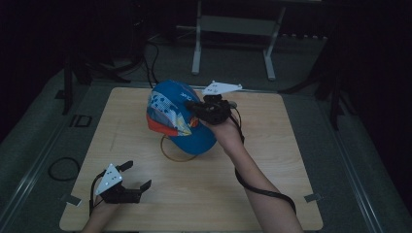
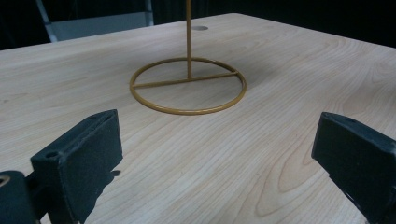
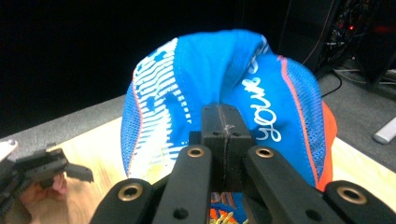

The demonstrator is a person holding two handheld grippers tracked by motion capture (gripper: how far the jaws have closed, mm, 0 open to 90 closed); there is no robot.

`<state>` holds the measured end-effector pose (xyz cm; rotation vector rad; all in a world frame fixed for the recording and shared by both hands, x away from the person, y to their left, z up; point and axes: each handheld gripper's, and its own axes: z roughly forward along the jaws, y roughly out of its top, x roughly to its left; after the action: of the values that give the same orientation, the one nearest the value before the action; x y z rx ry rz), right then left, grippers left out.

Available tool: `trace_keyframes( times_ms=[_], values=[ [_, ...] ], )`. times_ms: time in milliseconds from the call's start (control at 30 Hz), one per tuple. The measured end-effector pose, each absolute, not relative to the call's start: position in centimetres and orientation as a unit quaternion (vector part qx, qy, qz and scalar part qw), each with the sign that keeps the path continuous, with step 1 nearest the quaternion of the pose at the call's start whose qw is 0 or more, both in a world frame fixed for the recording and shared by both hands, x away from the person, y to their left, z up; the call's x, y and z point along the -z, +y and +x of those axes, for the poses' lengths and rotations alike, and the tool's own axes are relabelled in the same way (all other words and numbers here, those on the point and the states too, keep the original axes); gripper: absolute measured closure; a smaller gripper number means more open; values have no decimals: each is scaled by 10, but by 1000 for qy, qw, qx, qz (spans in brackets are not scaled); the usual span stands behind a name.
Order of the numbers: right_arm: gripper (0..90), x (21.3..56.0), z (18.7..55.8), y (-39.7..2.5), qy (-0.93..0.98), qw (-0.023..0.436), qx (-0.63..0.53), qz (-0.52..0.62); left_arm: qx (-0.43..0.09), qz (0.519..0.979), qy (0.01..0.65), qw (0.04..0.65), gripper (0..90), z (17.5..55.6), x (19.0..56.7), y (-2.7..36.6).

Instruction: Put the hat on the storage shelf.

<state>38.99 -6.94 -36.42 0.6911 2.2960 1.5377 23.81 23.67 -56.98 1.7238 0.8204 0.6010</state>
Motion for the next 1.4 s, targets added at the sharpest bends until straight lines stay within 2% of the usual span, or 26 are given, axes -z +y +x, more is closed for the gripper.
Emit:
trace_keyframes(
  times_ms=[267,500,733,833,900,1000,1067,1167,1400],
  values=[
    [897,378,394,-75,794,137,-535,253,-252,725,346,539,23,238,570,237],
    [816,379,395,-75,788,144,-540,257,-252,726,347,539,23,238,571,237],
    [786,381,395,-75,792,141,-536,257,-251,725,347,539,23,238,571,237],
    [698,379,392,-75,792,138,-539,250,-252,726,346,539,23,238,571,237],
    [601,377,390,-75,792,140,-542,246,-251,725,347,540,23,237,571,237],
    [491,375,386,-75,791,159,-540,241,-251,724,347,541,23,237,571,237],
    [445,374,383,-78,789,166,-542,236,-251,723,347,541,23,237,571,237],
    [369,375,381,-84,783,148,-556,236,-252,724,347,541,23,237,571,237],
    [209,380,376,-98,775,141,-566,242,-254,723,347,540,23,238,571,238]
  ],
)
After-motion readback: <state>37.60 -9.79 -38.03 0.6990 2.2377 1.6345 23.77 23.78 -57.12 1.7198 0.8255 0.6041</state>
